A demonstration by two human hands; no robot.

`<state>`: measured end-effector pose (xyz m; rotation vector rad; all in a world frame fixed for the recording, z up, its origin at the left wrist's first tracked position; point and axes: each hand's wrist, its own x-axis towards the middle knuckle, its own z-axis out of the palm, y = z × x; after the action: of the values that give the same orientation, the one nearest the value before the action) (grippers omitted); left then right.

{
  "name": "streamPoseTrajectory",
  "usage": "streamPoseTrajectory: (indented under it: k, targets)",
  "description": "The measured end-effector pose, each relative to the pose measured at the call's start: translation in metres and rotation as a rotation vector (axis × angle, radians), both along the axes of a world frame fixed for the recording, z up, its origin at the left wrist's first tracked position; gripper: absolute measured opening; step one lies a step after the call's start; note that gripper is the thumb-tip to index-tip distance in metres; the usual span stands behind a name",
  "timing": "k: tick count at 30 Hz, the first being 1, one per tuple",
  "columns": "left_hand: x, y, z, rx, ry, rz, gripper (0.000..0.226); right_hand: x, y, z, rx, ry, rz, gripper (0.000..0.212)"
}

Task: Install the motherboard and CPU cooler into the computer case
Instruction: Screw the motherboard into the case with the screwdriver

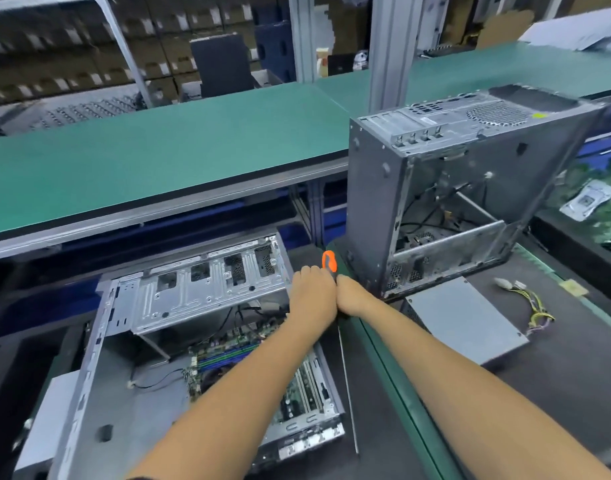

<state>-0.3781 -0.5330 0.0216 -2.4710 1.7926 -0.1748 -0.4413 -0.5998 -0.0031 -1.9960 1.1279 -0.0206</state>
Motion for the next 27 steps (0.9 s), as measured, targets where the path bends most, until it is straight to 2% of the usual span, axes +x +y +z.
streamPoseTrajectory:
  k: [6,9,12,15,18,22,27]
  targets:
    - [0.005,-0.014,-0.008,0.216,-0.085,-0.035,0.033,0.008,-0.005,-0.02,0.078,0.08,0.137,0.032]
    - [0.007,-0.024,-0.014,0.357,-0.105,-0.061,0.036,0.01,-0.003,-0.028,0.177,-0.009,0.123,0.038]
    - [0.01,-0.031,-0.021,0.507,-0.126,-0.1,0.037,0.014,0.0,-0.04,0.246,0.041,0.112,0.039]
    - [0.01,-0.038,-0.025,0.674,-0.111,-0.106,0.038,0.017,0.004,-0.052,0.232,0.154,0.114,0.035]
    - [0.011,-0.043,-0.027,0.767,-0.095,-0.09,0.039,0.019,0.003,-0.061,0.131,0.197,0.12,0.034]
    - [0.012,-0.044,-0.034,0.806,-0.117,-0.081,0.041,0.021,0.003,-0.068,0.097,0.292,0.129,0.032]
    - [0.009,-0.043,-0.039,0.812,-0.146,-0.098,0.038,0.019,0.002,-0.067,-0.044,0.333,0.162,0.031]
